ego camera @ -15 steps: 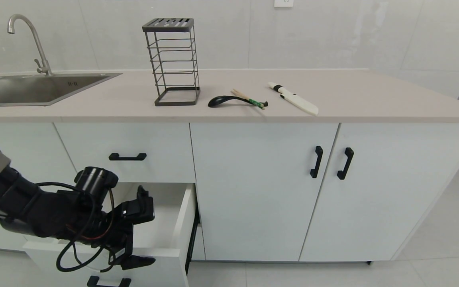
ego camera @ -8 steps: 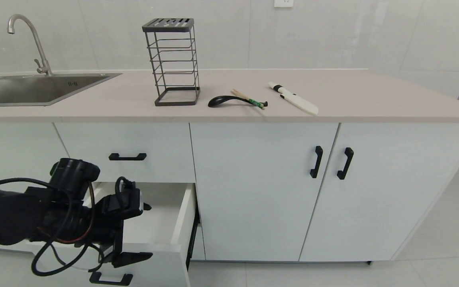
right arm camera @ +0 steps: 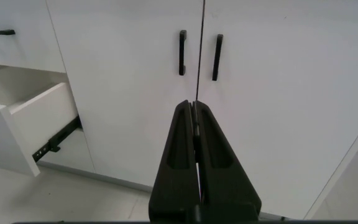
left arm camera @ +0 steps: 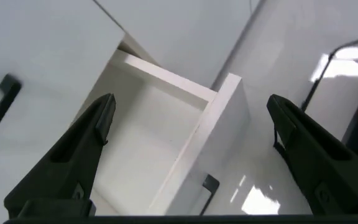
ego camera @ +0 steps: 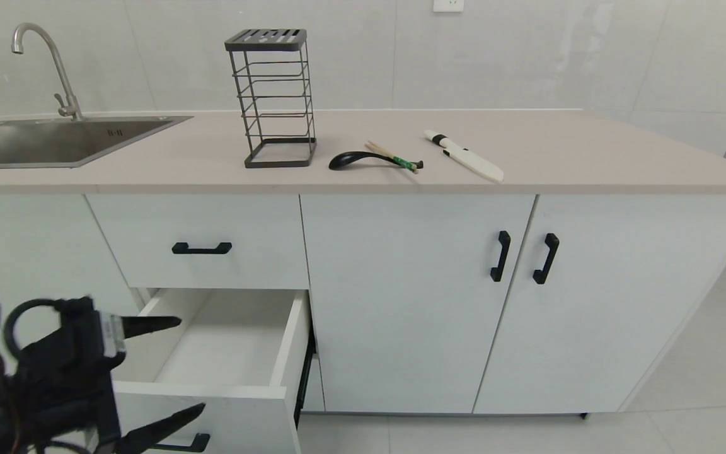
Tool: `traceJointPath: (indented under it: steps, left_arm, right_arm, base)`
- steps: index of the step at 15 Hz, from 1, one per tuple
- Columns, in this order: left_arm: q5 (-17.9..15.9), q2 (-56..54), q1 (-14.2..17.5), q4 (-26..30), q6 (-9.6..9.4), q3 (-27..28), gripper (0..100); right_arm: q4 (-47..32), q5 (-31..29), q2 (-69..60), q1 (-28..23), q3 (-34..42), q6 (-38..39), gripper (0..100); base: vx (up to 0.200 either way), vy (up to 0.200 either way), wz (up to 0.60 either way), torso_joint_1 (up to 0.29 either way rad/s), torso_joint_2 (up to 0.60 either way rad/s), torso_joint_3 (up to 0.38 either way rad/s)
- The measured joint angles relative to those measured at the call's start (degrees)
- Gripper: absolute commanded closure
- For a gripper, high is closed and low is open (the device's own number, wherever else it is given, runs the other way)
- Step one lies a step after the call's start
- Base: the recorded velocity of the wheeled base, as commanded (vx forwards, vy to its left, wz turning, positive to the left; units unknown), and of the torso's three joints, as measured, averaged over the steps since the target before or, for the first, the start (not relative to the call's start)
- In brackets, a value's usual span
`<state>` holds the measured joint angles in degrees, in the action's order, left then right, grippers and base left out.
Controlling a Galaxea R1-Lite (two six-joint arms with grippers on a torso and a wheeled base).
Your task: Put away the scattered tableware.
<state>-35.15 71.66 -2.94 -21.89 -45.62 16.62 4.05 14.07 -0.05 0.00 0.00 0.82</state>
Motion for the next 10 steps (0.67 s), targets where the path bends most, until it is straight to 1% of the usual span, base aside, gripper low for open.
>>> traceJointPath:
  steps: [1, 2, 3, 4, 5, 6, 7, 8, 9, 10]
  left_arm:
    - [-0.02, -6.14, 0.93, -1.34, 1.63, -4.55, 0]
    - [-0.05, -12.7, 1.65, -1.1, 2.56, -8.07, 0]
    - [-0.07, -18.65, 2.0, -0.46, 3.06, -10.14, 0]
    - [-0.07, -25.69, 2.21, 1.67, 3.8, -11.98, 0]
    - [-0.07, -32.11, 2.23, 4.68, 5.46, -13.26, 0]
    - [-0.05, -37.95, 2.23, 8.33, 7.72, -14.09, 0]
    - [-0.05, -44.57, 2.21, 12.65, 10.89, -14.71, 0]
    - [0.0, -50.32, 2.23, 15.65, 13.79, -14.97, 0]
    - [0.09, -55.93, 2.52, 18.13, 17.59, -15.19, 0]
    - [0.79, -60.2, 2.86, 19.05, 24.33, -15.35, 0]
  right_arm:
    - [0.02, 0.02, 0.0, 0.0, 0.0, 0.96, 100]
    - [0.0, 0.02, 0.0, 0.0, 0.0, 2.41, 100]
    - [0.02, 0.13, 0.0, 0.0, 0.0, 3.45, 100]
    - [0.0, 0.27, 0.0, -0.02, 0.0, 3.72, 100]
    - [-0.02, 0.27, 0.0, 0.0, 0.0, 3.67, 100]
    - [-0.02, 0.24, 0.0, 0.0, 0.0, 3.64, 100]
    - [-0.02, 0.24, 0.0, 0.0, 0.0, 3.61, 100]
    - [-0.11, -0.85, 0.0, 0.0, 0.0, 2.41, 100]
    - [-0.11, -0.99, 0.0, 0.0, 0.0, 2.35, 100]
    - [-0.39, -5.86, 0.0, 0.0, 0.0, 1.23, 100]
  base:
    - [0.0, 0.0, 0.0, 0.0, 0.0, 0.0]
    - [0.0, 0.0, 0.0, 0.0, 0.0, 0.0]
    - [0.0, 0.0, 0.0, 0.0, 0.0, 0.0]
    - [0.0, 0.0, 0.0, 0.0, 0.0, 0.0]
    - [0.0, 0.0, 0.0, 0.0, 0.0, 0.0]
    - [0.0, 0.0, 0.0, 0.0, 0.0, 0.0]
    - [0.0, 0.0, 0.0, 0.0, 0.0, 0.0]
    - [0.0, 0.0, 0.0, 0.0, 0.0, 0.0]
    - [0.0, 0.0, 0.0, 0.0, 0.0, 0.0]
    - [0.0, 0.0, 0.0, 0.0, 0.0, 0.0]
